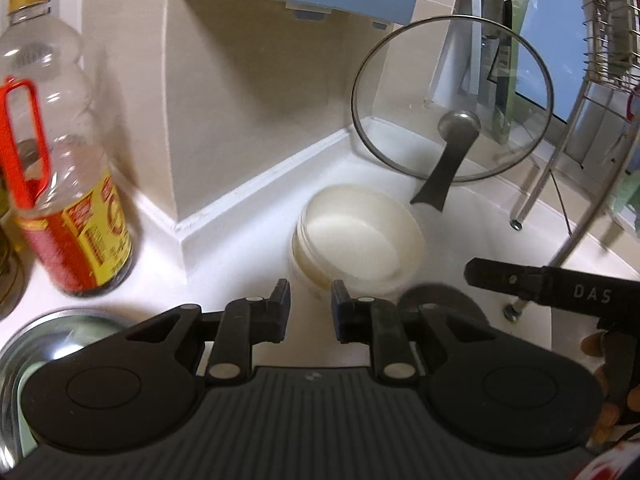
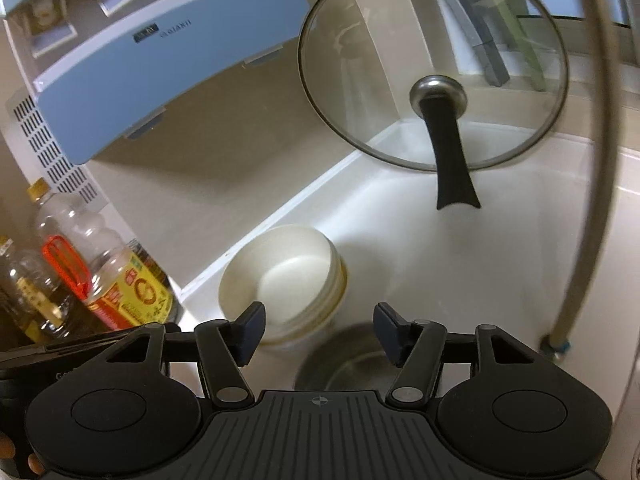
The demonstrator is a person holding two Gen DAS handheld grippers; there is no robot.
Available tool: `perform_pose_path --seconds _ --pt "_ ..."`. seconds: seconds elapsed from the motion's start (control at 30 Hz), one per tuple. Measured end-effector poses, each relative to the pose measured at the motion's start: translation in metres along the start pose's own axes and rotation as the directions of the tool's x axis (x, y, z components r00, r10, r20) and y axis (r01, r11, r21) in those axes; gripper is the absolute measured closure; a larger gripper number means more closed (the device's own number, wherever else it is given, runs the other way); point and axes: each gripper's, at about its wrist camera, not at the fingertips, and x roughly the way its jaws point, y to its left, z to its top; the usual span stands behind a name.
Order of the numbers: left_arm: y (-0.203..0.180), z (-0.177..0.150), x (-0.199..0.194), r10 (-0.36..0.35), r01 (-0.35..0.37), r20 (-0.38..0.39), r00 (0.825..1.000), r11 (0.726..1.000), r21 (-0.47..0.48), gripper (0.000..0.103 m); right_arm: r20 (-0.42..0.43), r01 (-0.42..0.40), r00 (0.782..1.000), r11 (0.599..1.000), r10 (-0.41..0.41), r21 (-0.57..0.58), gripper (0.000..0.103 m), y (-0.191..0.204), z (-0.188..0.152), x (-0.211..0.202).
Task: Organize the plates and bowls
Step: 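Open both grippers and pull them back from the bowl stack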
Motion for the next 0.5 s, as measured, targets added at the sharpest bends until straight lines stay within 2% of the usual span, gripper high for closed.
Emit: perform_pose_path --seconds 0.5 --pt "-0.024 -0.068 -0.062 0.033 -0.034 -0.028 0.999 0.999 -0.038 0.080 -0.051 -0.023 0.998 0.999 0.021 -0.033 0.040 -0.005 -0.060 -0.068"
